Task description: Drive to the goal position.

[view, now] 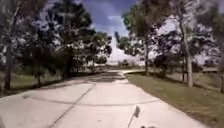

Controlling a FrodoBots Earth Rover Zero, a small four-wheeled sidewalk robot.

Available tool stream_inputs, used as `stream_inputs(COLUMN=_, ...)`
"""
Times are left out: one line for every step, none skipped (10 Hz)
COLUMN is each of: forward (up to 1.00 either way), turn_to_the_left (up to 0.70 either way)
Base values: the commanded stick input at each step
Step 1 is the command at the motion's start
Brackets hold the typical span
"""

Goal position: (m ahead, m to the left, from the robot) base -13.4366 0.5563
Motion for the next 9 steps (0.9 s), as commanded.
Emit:
stream_inputs(forward=0.99, turn_to_the_left=0.0)
stream_inputs(forward=0.99, turn_to_the_left=0.0)
stream_inputs(forward=0.99, turn_to_the_left=0.0)
stream_inputs(forward=0.99, turn_to_the_left=0.0)
stream_inputs(forward=0.99, turn_to_the_left=0.0)
stream_inputs(forward=0.99, turn_to_the_left=0.0)
stream_inputs(forward=0.99, turn_to_the_left=0.0)
stream_inputs(forward=0.99, turn_to_the_left=0.0)
stream_inputs(forward=0.99, turn_to_the_left=0.0)
